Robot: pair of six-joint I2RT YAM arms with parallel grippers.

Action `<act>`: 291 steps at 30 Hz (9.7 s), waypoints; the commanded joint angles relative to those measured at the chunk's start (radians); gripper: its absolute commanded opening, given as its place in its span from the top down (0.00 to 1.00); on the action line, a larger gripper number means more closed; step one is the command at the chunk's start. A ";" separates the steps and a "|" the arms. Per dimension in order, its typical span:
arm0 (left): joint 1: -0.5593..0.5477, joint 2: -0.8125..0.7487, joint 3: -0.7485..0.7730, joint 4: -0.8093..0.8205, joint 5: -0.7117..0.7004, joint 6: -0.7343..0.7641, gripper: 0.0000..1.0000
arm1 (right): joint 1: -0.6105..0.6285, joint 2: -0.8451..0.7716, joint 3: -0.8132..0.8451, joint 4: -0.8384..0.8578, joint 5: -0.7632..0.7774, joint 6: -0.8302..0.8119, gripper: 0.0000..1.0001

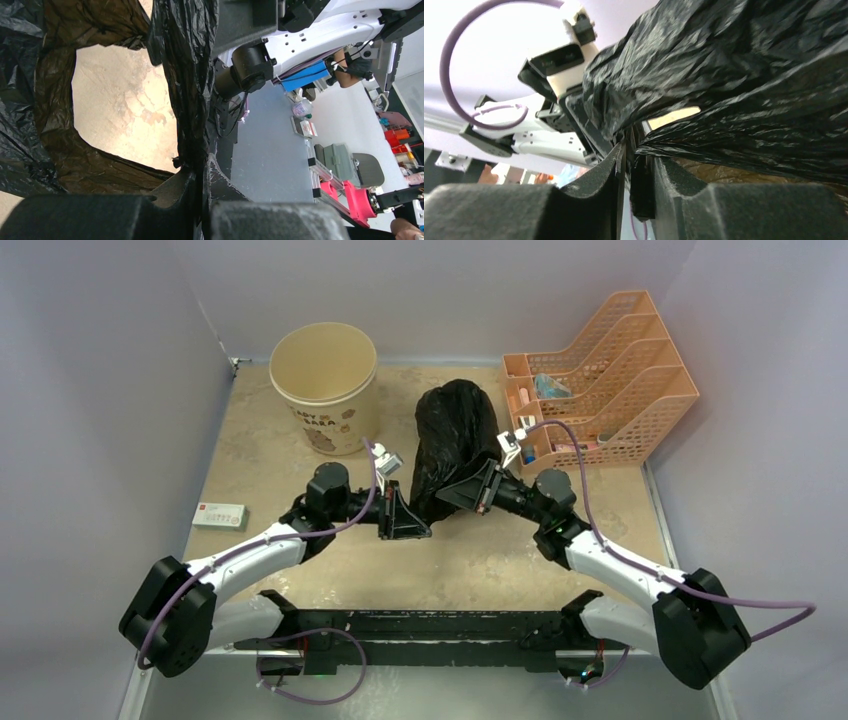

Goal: Put the trash bags into the trash bin

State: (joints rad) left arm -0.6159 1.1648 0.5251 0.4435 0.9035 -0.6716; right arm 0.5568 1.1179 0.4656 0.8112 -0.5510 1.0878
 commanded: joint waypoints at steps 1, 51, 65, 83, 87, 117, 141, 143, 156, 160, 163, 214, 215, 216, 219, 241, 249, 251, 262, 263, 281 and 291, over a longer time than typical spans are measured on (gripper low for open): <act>-0.001 0.005 -0.003 0.122 0.028 -0.034 1.00 | 0.000 -0.055 -0.029 0.063 -0.071 -0.037 0.67; -0.015 -0.043 -0.014 0.135 0.031 -0.028 1.00 | 0.088 0.017 0.054 0.076 -0.077 -0.063 0.73; -0.015 -0.016 -0.035 0.234 0.016 -0.090 1.00 | 0.106 -0.001 0.009 0.116 -0.090 -0.054 0.50; -0.016 0.007 -0.096 0.436 -0.008 -0.216 1.00 | 0.137 -0.051 0.005 0.122 -0.024 -0.146 0.34; -0.016 -0.002 -0.093 0.424 -0.014 -0.214 1.00 | 0.142 -0.058 0.016 0.067 -0.010 -0.203 0.33; -0.022 -0.002 -0.070 0.384 -0.023 -0.197 1.00 | 0.174 0.004 0.020 0.142 -0.071 -0.211 0.48; -0.024 -0.111 -0.023 0.123 -0.093 -0.089 0.51 | 0.172 -0.113 0.029 -0.045 0.203 -0.223 1.00; -0.024 -0.136 0.002 0.026 -0.121 -0.048 0.43 | 0.170 -0.124 0.038 -0.107 0.267 -0.230 1.00; -0.022 -0.318 0.323 -0.645 -0.559 0.121 0.13 | 0.164 -0.199 0.302 -0.507 0.422 -0.599 1.00; -0.016 -0.305 0.369 -0.781 -0.811 0.106 0.08 | 0.154 -0.233 0.258 -0.597 0.535 -0.553 1.00; 0.026 -0.268 0.421 -0.838 -0.878 0.096 0.06 | 0.110 -0.126 0.308 -0.768 0.541 -0.537 1.00; 0.734 0.476 1.089 -1.051 -0.805 0.190 0.65 | 0.109 -0.288 0.203 -0.636 0.445 -0.414 1.00; 0.734 0.470 1.082 -1.050 -0.797 0.192 0.69 | 0.109 -0.289 0.203 -0.634 0.445 -0.413 1.00; 0.734 0.462 1.074 -1.047 -0.784 0.200 0.74 | 0.109 -0.288 0.204 -0.633 0.445 -0.411 1.00; 0.733 0.426 1.040 -1.036 -0.766 0.212 0.85 | 0.110 -0.295 0.209 -0.639 0.463 -0.408 1.00; 0.478 0.072 0.820 -1.227 -0.831 0.215 1.00 | 0.109 -0.462 0.409 -0.789 0.657 -0.464 1.00; 0.458 0.014 0.805 -1.247 -0.870 0.207 1.00 | 0.109 -0.530 0.484 -0.833 0.650 -0.496 1.00; 0.457 0.010 0.813 -1.251 -0.865 0.207 1.00 | 0.110 -0.544 0.499 -0.851 0.651 -0.497 1.00; 0.387 0.027 0.788 -1.243 -0.858 0.170 0.92 | 0.109 -0.488 0.656 -1.007 0.528 -0.541 1.00; 0.377 0.025 0.785 -1.242 -0.868 0.167 0.90 | 0.110 -0.480 0.664 -1.028 0.486 -0.551 1.00; 0.324 -0.040 0.745 -1.207 -0.796 0.159 0.56 | 0.109 -0.465 0.675 -0.911 0.055 -0.570 1.00; 0.324 -0.344 0.604 -1.089 -0.720 0.163 0.18 | 0.109 -0.470 0.648 -0.834 0.001 -0.530 1.00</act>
State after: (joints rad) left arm -0.2848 0.9512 1.1851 -0.7471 0.1020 -0.5125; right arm 0.6666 0.6479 1.1107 -0.1207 -0.4973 0.5388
